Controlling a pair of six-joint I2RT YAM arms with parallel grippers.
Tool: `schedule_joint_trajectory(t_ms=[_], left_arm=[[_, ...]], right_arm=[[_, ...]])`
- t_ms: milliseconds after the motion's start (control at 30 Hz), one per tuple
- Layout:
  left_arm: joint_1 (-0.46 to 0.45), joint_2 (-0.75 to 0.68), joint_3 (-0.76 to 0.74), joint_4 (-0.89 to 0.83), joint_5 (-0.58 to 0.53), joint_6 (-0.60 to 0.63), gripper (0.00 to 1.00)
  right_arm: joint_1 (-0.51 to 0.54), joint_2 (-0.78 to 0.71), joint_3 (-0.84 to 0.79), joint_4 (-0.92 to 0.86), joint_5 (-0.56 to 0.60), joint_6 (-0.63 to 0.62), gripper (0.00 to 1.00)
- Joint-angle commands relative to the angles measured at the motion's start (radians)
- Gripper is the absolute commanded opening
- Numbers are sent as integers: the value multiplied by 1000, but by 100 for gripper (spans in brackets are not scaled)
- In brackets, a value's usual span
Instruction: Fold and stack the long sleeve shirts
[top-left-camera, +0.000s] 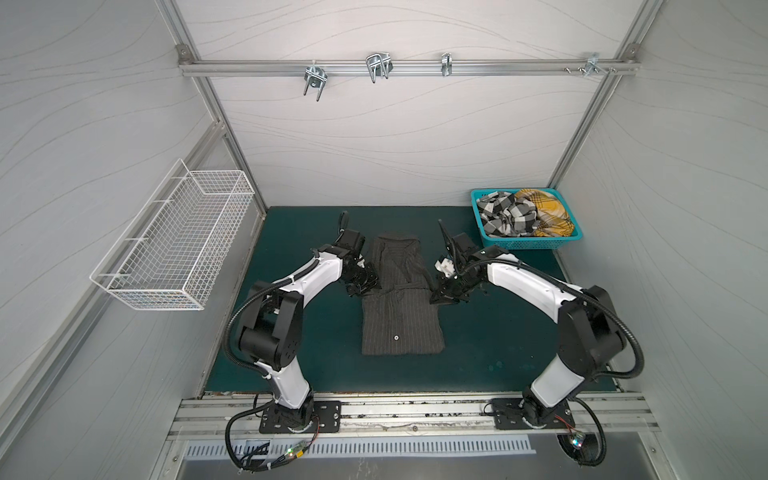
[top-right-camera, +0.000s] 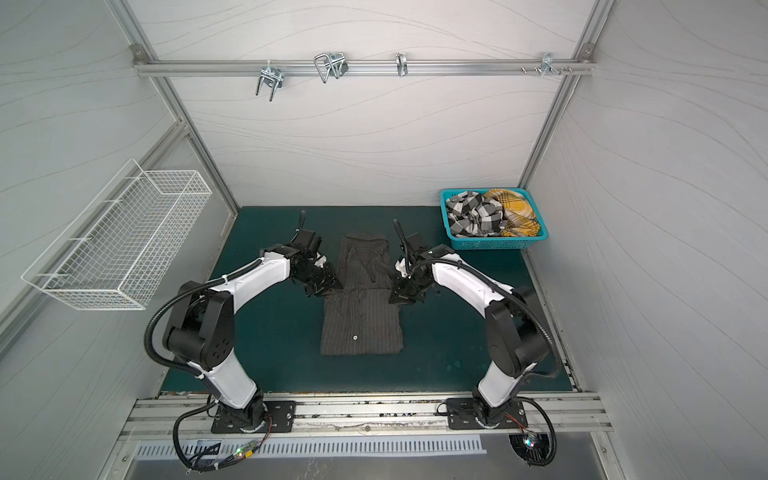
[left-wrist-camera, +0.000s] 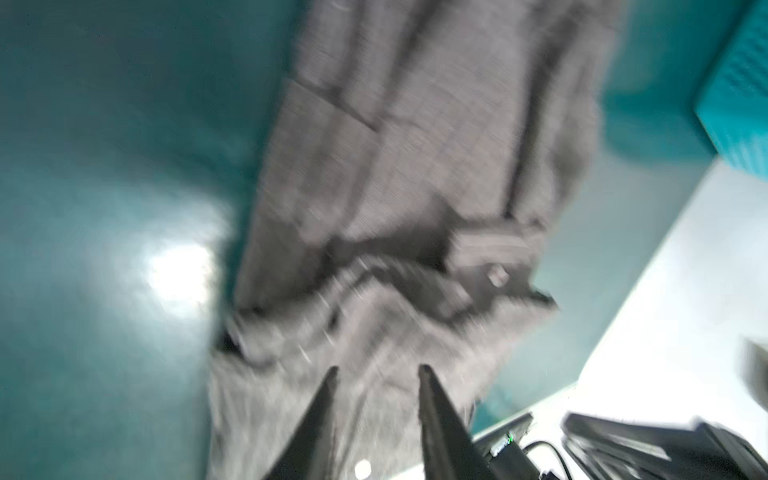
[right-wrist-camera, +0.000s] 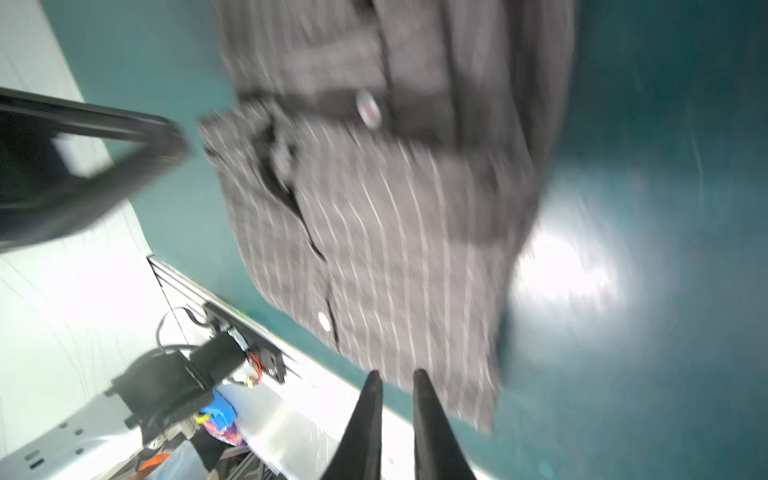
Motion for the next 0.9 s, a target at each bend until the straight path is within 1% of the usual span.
schedule_joint_trajectory(t_ms=[0,67,133,233,367,467,533,633,733,867], left_arm=[[-5,76,56,13,8,13,28],[-5,108,53,54,28,-1,27],[-8,144,67,60,26,2,26],[-10,190,92,55,15,7,26],[-10,240,109,54,14,14,27],[-13,257,121,39,17,24,32],[-18,234,132,22,7,26,35],[-26,155,148,5,-12,9,37],[-39,83,170,-15,-7,-12,32],[-104,40,181,-29,10,-25,26]], right_arm=[[-17,107,71,63,4,-6,15],[-25,173,114,85,-4,-7,15],[-38,229,132,96,-7,-6,13],[-63,288,126,111,17,-7,12],[-97,321,87,137,3,-6,12],[-93,330,96,104,-3,-42,11],[-86,315,108,74,9,-62,11],[-85,263,123,44,17,-68,13],[-81,206,140,3,23,-69,16],[-65,114,125,-40,49,-64,20]])
